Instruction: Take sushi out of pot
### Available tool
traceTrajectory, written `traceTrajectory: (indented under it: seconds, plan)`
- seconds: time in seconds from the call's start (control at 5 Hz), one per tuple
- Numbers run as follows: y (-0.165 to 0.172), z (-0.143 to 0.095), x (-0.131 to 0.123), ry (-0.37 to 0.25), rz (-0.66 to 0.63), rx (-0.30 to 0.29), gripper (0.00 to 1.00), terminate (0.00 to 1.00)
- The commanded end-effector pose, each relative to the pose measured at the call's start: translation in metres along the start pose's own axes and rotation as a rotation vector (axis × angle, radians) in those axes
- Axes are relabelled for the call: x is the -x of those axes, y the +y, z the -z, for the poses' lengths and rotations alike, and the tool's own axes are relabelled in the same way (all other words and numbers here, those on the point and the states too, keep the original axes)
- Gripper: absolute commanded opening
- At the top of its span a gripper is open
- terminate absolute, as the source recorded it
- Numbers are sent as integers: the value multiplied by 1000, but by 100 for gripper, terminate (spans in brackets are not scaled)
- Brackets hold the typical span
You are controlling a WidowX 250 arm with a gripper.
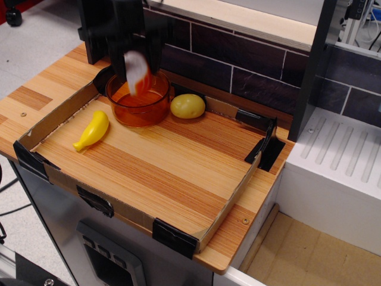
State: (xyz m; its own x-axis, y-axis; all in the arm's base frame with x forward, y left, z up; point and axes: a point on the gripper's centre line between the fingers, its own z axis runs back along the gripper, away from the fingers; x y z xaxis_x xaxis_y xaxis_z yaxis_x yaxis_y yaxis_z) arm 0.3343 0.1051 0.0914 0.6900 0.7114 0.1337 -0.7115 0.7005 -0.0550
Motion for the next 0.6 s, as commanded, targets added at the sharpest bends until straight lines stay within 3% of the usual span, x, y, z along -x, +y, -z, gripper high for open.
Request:
traceTrajectory:
  seconds: [0.0,0.2,0.4]
  plan:
    - [-8,-62,41,51,69,87,0,0]
    - [-10,-38,78,153,190,38,0,0]
    - [-11,-7,108,145,286,-10,0,0]
